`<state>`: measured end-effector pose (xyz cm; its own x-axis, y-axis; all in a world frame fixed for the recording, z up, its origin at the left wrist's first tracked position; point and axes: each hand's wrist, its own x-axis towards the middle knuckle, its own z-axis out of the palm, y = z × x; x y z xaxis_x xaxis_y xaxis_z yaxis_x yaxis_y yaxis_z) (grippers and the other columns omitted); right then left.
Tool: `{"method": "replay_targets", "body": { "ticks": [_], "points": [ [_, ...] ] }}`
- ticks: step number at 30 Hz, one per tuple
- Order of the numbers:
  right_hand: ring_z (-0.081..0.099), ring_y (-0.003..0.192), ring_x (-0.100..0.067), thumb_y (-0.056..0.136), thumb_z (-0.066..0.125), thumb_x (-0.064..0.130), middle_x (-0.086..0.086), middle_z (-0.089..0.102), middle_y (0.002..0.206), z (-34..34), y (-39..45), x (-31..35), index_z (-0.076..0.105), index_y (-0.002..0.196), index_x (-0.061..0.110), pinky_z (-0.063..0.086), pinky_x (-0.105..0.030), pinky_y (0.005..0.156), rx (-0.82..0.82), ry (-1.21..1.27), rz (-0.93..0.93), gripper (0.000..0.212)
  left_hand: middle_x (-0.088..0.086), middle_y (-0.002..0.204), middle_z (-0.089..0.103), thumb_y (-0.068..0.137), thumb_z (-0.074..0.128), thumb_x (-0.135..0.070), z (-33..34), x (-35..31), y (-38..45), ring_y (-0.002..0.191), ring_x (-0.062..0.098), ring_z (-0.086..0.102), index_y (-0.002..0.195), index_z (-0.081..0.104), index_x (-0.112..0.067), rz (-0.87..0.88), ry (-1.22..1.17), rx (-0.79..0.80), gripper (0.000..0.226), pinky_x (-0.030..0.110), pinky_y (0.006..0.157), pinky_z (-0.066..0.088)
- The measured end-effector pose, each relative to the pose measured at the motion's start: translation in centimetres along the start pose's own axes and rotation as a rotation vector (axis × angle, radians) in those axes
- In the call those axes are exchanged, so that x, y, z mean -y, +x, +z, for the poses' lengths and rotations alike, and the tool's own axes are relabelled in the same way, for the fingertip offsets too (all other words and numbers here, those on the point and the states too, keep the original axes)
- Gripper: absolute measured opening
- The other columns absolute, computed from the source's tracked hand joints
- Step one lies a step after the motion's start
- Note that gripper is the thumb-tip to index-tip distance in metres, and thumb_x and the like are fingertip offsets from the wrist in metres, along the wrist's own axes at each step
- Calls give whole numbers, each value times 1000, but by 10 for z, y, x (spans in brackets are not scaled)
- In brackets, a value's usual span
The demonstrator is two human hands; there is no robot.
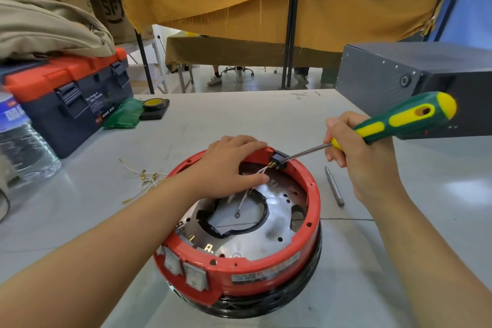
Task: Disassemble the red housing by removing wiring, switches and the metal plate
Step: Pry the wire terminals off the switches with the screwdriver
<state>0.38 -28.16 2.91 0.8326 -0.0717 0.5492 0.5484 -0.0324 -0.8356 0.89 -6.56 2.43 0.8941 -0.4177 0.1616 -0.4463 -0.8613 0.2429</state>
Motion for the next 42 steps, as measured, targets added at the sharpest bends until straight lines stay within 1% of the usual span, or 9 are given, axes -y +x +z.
{"method": "replay_targets", "body": {
  "ticks": [4,7,12,17,22,31,34,38,42],
  "points": [
    [39,38,-7,83,56,29,9,40,39,3,-1,3,51,52,22,40,-31,52,30,-86,-44,32,-10,144,38,88,59,-44,0,4,-1,129,13,32,140,39,-33,16,-100,-27,57,21,103,24],
    [42,41,-7,85,53,25,9,43,41,4,-2,7,50,57,13,39,-28,51,53,-153,-82,31,-12,139,44,87,62,-41,1,5,-1,125,12,35,134,44,-32,24,-125,-52,51,19,98,25],
    [41,46,-7,84,53,26,5,44,46,10,-3,14,50,61,0,37,-19,52,85,-218,-150,35,-9,123,53,85,63,-40,2,6,-2,116,15,40,122,48,-28,6,-171,-57,42,29,96,35],
    [45,49,-6,85,53,23,10,45,46,14,-3,16,47,58,5,33,-9,53,99,-230,-177,33,-6,124,53,85,63,-40,2,5,-2,116,17,40,107,52,-25,22,-151,-53,28,30,95,34],
    [47,49,-2,86,52,19,17,47,46,17,-3,18,45,56,19,32,-7,52,126,-248,-232,31,-1,130,51,86,63,-35,2,4,-2,119,19,39,99,58,-20,61,-125,-69,20,17,84,22],
    [43,48,-1,92,57,2,11,40,45,25,5,19,41,55,19,32,-6,52,151,-271,-262,44,-2,148,37,89,59,-37,1,2,-2,133,19,29,92,62,-23,41,-99,-22,15,26,104,20],
    [38,48,-5,92,56,3,7,35,48,29,8,20,40,55,10,30,-8,51,149,-292,-249,40,-1,148,36,90,58,-38,0,2,-2,134,19,28,90,63,-25,43,-93,-21,14,29,107,21],
    [35,49,-9,86,52,17,-15,37,53,29,10,21,42,59,-5,33,-16,51,121,-224,-164,36,-2,148,36,91,56,-39,0,2,-3,134,18,28,87,62,-26,43,-100,-21,14,27,105,20],
    [36,45,-8,81,50,18,9,41,49,25,15,18,43,56,3,33,-23,48,90,-89,-39,30,-2,148,36,91,55,-38,0,2,-3,133,17,29,87,62,-26,47,-96,-26,14,26,103,20]
  ]
}}
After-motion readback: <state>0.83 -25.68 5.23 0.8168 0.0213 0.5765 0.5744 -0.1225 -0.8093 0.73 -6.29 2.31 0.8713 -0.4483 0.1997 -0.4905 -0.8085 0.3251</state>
